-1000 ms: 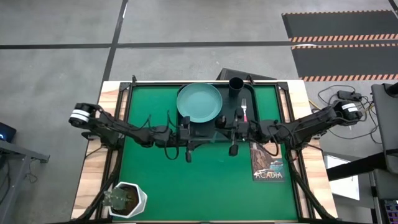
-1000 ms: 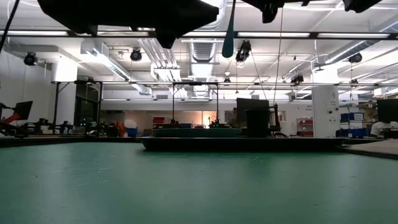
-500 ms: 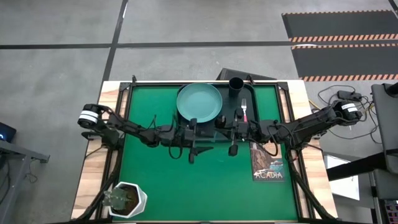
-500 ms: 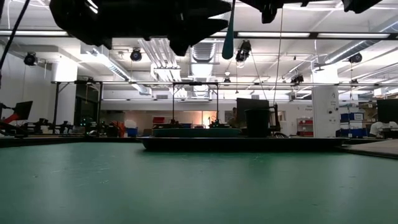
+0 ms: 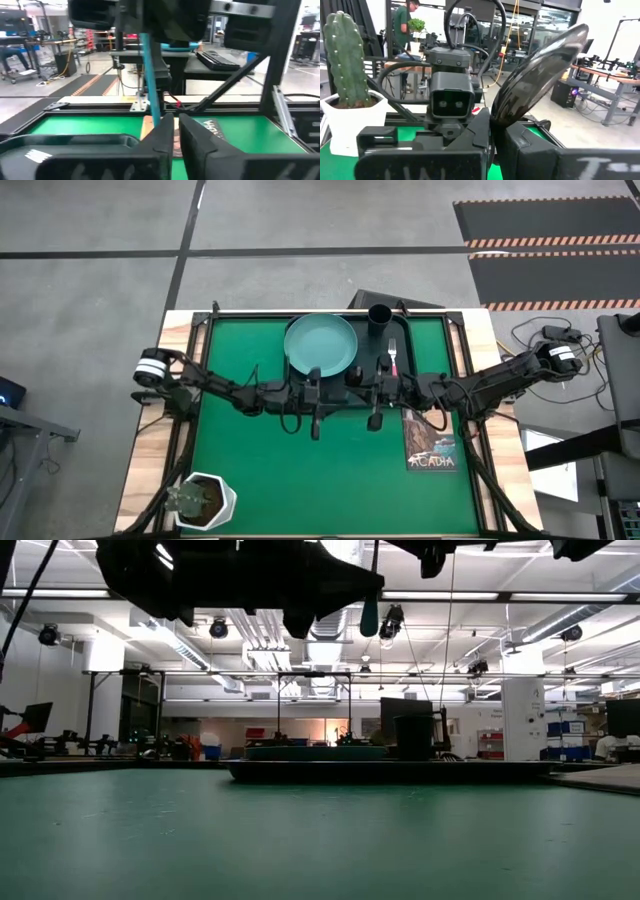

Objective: Pick and place plate/cup/fork/spoon on tray
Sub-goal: Put the blue spoon on the black serving tray to the right of the green plate

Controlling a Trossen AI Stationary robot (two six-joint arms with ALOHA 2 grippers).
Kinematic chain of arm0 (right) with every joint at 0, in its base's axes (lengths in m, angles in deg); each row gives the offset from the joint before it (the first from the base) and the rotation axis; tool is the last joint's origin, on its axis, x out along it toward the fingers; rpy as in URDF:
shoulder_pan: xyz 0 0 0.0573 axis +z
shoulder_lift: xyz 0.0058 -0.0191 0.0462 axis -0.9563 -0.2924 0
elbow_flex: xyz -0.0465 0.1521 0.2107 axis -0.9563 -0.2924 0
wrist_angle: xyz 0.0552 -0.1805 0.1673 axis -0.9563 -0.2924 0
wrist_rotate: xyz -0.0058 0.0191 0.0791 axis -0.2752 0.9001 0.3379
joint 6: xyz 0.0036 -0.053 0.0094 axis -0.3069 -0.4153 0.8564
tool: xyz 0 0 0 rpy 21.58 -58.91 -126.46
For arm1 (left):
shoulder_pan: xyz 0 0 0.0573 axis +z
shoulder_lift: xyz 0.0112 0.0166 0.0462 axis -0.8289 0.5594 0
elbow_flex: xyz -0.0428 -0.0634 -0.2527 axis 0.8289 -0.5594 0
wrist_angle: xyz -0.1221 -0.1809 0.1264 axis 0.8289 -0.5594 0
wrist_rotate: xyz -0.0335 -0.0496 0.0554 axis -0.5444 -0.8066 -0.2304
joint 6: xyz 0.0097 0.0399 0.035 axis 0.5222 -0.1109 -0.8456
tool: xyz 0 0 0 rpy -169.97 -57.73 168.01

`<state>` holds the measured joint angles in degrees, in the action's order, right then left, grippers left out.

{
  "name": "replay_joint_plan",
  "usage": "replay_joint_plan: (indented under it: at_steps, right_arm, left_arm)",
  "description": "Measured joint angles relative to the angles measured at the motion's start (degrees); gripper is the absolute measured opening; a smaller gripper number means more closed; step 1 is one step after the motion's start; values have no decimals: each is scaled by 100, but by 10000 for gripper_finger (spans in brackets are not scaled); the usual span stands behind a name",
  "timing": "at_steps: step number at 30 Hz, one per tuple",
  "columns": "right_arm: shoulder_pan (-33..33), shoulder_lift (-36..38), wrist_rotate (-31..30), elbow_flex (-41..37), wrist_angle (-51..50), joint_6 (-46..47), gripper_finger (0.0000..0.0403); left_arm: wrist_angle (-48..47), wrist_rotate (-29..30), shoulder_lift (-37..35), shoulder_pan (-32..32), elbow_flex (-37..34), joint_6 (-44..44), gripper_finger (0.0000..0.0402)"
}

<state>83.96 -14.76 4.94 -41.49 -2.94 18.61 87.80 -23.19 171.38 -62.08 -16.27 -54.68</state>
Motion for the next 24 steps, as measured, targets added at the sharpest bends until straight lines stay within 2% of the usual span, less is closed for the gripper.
replay_joint_plan:
  at_steps: [3,6,11,17,19,22,24]
  right_arm:
    - [-2,0,27,0,-17,36,9]
    - [4,0,98,4,-222,32,9]
    - [-24,4,666,120,-580,181,35]
    - [-23,11,732,181,-618,315,82]
    - [-23,11,572,181,-612,336,69]
    - [-24,11,434,181,-627,194,21]
    - [-24,11,416,181,-679,189,14]
  left_arm:
    - [3,-100,0,16,-4,-4,4]
    - [12,-691,0,23,-25,-37,1]
    - [93,-1625,-25,70,-27,-37,0]
    - [168,-1671,-37,86,-27,-14,0]
    - [164,-1645,-37,86,-27,-13,0]
    - [165,-1557,-39,86,-27,-11,0]
    - [158,-1544,-39,86,-43,-11,0]
